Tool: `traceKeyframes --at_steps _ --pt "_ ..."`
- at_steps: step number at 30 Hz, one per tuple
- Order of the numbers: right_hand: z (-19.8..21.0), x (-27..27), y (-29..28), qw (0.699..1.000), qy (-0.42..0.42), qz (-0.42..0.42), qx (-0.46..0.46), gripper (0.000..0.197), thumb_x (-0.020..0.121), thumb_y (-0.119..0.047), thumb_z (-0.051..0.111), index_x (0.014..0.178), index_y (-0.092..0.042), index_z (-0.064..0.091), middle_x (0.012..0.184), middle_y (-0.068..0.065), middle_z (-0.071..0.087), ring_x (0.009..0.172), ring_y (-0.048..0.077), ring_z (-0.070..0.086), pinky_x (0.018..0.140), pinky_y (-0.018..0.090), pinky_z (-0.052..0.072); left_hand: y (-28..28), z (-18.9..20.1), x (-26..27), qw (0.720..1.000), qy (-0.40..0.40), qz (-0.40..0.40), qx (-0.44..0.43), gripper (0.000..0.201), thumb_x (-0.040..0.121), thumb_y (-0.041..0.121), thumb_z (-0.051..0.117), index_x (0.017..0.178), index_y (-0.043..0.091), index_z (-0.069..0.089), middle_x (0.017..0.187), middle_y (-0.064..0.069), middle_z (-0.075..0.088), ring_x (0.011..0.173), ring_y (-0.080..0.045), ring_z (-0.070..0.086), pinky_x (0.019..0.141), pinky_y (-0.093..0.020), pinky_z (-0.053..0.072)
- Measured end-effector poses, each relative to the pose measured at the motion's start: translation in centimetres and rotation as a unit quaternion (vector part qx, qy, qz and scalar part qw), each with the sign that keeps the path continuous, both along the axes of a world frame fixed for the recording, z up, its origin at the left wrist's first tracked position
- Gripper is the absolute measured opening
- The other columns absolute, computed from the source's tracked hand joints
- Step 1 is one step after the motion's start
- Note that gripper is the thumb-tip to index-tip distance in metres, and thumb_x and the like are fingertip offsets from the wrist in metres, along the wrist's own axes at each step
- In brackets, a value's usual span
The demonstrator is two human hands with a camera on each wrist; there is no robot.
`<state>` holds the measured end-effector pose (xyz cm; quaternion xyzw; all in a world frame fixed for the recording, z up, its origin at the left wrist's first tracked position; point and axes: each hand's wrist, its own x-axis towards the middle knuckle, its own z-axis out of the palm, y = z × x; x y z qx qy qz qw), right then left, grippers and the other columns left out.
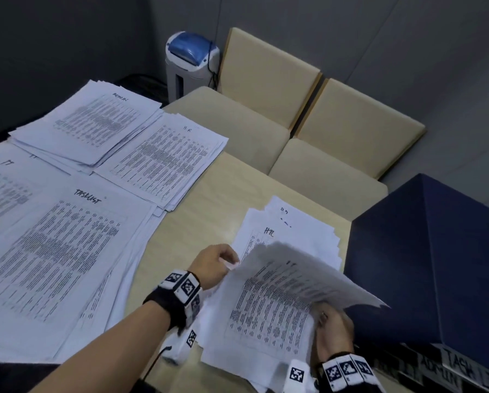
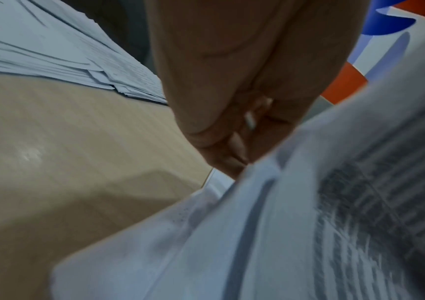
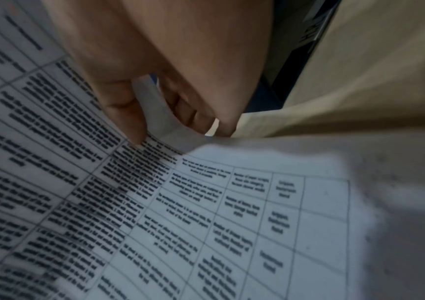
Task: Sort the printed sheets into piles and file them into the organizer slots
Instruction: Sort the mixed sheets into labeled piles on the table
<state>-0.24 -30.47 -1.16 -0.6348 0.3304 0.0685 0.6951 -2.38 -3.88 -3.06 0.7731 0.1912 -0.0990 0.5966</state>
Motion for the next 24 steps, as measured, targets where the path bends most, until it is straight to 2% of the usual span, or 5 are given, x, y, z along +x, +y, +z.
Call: traceKeyframes --at_steps 4,8,14,20,24 --pt "-0.4 -0.6 -0.3 1.0 -0.02 -0.013 0.015 0.022 0.086 0.009 0.049 0.102 -0.002 0.06 0.087 0.018 0.062 0.087 0.031 0.058 0.071 0.037 0.048 -0.5 -1.3 0.3 0.955 0.118 -0.021 0.27 0.028 0.083 0.038 0.064 0.099 0.018 0.054 0.097 0.0 0.061 0.087 -0.02 0.059 0.074 -0.03 0.049" --pt "-0.1 -0.6 -1.3 0.999 -0.034 0.032 0.016 0.023 0.086 0.009 0.051 0.097 -0.011 0.058 0.085 0.014 0.064 0.079 0.029 0.06 0.068 0.034 0.048 -0.8 -1.9 0.1 0.942 0.072 0.016 0.327 0.022 0.084 0.025 0.061 0.104 0.015 0.057 0.106 -0.003 0.058 0.093 -0.024 0.057 0.077 -0.033 0.049" --pt "1.2 1.3 -0.8 0.997 0.0 0.032 0.072 0.043 0.063 -0.021 0.074 0.101 -0.005 0.065 0.106 0.021 0.068 0.105 0.045 0.065 0.093 0.065 0.046 0.0 1.9 -1.0 0.993 -0.03 -0.014 -0.112 0.038 0.08 -0.014 0.047 0.101 0.007 0.071 0.098 -0.007 0.074 0.089 -0.02 0.069 0.081 -0.034 0.058" --pt "11.2 3.1 4.6 0.972 -0.22 0.068 0.04 0.011 0.095 0.0 0.05 0.098 -0.008 0.057 0.084 -0.003 0.062 0.069 -0.003 0.065 0.06 0.013 0.052 -0.4 8.7 1.7 0.984 -0.164 0.035 -0.059 0.032 0.083 0.001 0.056 0.113 0.014 0.051 0.104 -0.003 0.064 0.091 -0.021 0.065 0.078 -0.036 0.056" --pt "13.5 3.1 6.4 0.941 -0.334 0.059 -0.002 0.029 0.096 -0.007 0.055 0.125 -0.01 0.06 0.11 -0.005 0.07 0.097 0.004 0.067 0.082 0.019 0.056 -1.6 11.0 3.1 0.962 -0.255 0.092 -0.019 0.032 0.083 0.006 0.053 0.111 0.017 0.04 0.091 0.0 0.059 0.074 -0.02 0.06 0.063 -0.036 0.054"
